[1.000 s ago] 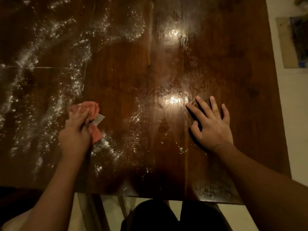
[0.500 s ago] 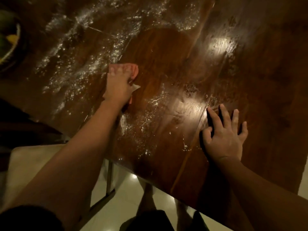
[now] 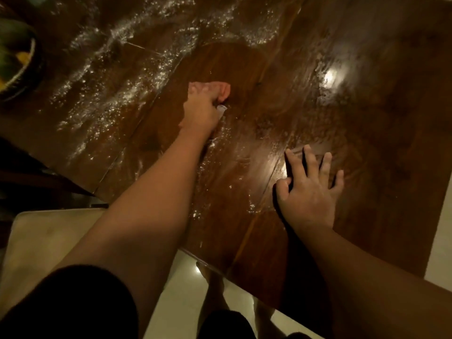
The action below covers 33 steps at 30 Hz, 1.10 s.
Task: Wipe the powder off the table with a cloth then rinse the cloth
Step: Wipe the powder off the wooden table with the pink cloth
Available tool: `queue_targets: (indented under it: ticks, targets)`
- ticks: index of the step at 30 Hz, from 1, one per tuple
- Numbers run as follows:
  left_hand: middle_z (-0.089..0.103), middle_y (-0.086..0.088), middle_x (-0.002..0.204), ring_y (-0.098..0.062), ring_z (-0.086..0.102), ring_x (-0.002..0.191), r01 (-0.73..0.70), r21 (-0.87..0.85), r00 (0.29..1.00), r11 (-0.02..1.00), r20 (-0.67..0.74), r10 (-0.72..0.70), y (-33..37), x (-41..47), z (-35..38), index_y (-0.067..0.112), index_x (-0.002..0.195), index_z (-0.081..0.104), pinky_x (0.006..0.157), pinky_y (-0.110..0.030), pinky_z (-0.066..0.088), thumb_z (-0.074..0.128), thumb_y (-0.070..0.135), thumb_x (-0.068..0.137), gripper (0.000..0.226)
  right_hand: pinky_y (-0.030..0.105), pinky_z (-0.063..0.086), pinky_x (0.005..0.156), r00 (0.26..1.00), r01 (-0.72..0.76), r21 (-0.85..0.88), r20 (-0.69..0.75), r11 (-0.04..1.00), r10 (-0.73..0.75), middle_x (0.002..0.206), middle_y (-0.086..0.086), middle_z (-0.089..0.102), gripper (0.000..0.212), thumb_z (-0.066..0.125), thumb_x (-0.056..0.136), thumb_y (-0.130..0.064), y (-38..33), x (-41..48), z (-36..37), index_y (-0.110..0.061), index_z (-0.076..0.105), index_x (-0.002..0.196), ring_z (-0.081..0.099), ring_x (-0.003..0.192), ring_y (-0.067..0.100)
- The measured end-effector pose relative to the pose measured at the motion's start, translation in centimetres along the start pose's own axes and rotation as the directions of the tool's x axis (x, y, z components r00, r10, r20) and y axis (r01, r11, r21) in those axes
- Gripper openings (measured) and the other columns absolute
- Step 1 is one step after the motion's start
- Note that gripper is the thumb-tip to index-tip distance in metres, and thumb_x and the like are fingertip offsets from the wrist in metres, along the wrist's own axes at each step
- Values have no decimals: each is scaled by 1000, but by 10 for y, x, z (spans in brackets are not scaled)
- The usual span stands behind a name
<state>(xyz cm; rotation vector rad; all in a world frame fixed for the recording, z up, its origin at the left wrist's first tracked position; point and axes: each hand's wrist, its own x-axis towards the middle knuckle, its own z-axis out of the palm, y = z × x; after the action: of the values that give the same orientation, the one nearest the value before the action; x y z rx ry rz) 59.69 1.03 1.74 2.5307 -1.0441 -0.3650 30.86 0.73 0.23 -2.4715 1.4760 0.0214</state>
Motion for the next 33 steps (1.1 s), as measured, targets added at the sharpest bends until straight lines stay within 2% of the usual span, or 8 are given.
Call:
queue_targets:
  ticks: [8,11,14,17,23,25,29,33]
  targets:
    - [55,2,142,-14,41,139,-332,-181,916,926,173,362,8,-85,8,30,119,70,118,-35,30,59,25,80,41,61,4,120,1000,-1,48,18,999,0,167,-4,13,59,32,94,-41,3,1,-3,-42,24,153,0,154,31]
    - [62,-4,133,-22,53,130,-158,-215,981,964,80,178,-30,-77,-17,39,108,70,114,-32,38,61,0,79,50,61,5,120,1000,11,42,6,999,-11,167,-3,14,60,30,94,-41,3,1,-3,-41,24,154,1,154,32]
    - [48,-5,148,-25,48,134,100,-106,992,989,-66,-107,-33,-57,-18,36,130,59,114,-41,38,56,-6,85,61,60,4,121,1000,13,71,2,997,-13,167,-3,15,60,32,94,-41,4,1,-2,-41,25,154,2,154,31]
    - [44,-7,150,-29,40,139,13,-7,991,1000,-135,-14,-4,-75,3,25,137,53,116,-50,31,57,3,86,56,60,4,121,1000,7,74,-4,997,-6,166,-4,15,60,33,94,-41,4,2,-1,-41,26,153,2,154,31]
    - [36,12,149,-16,28,145,-374,-43,919,926,120,377,-6,-158,7,25,138,54,120,-45,26,59,-8,77,69,63,11,118,999,13,64,-37,998,-10,165,-1,23,61,35,91,-39,3,3,0,-39,32,152,10,153,34]
    - [41,11,148,-16,32,143,-324,-23,941,946,89,325,-25,-135,-2,29,134,57,117,-48,33,59,-14,73,74,63,12,118,999,14,53,-43,999,-11,164,-1,23,61,34,91,-40,3,2,0,-38,32,152,10,153,34]
    - [34,-3,157,-27,26,147,70,-33,996,997,-56,-72,-4,-62,-4,33,141,50,121,-50,23,65,0,80,71,62,10,119,999,6,60,-39,998,-4,165,-1,21,60,34,92,-40,3,3,1,-39,31,152,9,153,34]
    - [34,-1,157,-26,23,147,-70,48,997,996,19,69,60,-14,23,28,148,41,118,-46,25,66,19,89,64,61,8,119,999,2,74,-35,997,1,165,-2,21,60,36,92,-40,3,3,0,-40,31,152,7,154,33]
